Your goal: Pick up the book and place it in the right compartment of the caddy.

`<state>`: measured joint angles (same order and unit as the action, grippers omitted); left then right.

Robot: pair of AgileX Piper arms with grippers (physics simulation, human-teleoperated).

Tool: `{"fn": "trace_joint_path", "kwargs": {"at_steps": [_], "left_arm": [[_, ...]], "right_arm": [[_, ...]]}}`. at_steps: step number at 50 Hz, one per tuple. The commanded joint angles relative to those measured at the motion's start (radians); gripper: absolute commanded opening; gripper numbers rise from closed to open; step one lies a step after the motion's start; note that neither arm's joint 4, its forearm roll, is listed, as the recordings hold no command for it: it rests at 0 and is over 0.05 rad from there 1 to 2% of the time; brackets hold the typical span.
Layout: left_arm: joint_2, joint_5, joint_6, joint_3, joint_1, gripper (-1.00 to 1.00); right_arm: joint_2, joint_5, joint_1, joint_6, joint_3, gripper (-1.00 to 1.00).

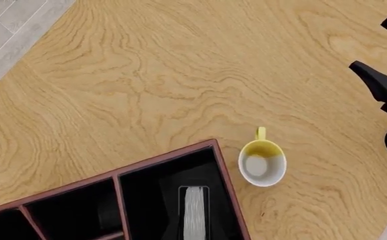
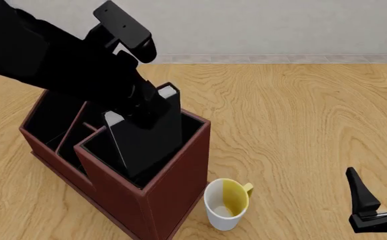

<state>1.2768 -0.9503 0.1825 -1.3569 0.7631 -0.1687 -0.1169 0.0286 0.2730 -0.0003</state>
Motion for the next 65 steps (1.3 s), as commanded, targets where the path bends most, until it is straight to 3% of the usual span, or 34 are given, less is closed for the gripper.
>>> {"fn": "trace_joint_path", "kwargs": {"at_steps": [1,65], "left_arm": [[-0.004,0.018,0.018,0.007,-0.004,-1.00],[-0.005,0.137,0.051,0.122,-0.036,-1.00]], "right_arm": [[0.001,0.000,0.000,0.000,0.000,1.00],[0.012,0.011,-0.002,0.001,0.000,1.00]]}}
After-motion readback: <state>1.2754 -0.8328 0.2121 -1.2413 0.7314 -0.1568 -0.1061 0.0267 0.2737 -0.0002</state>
